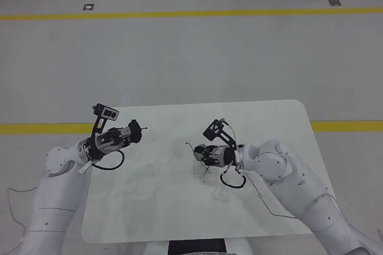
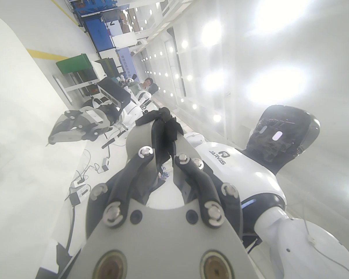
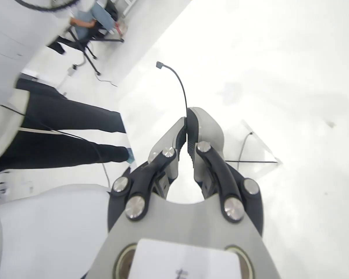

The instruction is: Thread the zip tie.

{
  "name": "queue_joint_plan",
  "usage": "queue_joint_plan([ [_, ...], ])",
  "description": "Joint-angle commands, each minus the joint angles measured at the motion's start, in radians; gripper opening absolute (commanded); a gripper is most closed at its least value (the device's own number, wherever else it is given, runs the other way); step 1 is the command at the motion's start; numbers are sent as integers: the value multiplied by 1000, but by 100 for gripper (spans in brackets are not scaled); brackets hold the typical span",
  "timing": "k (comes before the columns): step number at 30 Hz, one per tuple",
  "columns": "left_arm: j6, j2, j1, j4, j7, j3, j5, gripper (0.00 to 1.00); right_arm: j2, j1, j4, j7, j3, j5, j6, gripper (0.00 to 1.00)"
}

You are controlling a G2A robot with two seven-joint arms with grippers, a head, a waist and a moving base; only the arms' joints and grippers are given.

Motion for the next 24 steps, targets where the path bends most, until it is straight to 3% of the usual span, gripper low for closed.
queue_joint_plan([
  [1,0,0,0,0,0,0,0,0,1,1,0,1,-3,12,0,0],
  [12,0,0,0,0,0,0,0,0,-1,-5,5,-18,-14,-2,16,0],
  [18,0,-7,26,-36,59,1,-3,0,-23,-22,-10,-255,13,183,89,0],
  [24,0,-39,27,-2,67,-7,14,0,-44,-36,-33,-425,17,309,136,0],
])
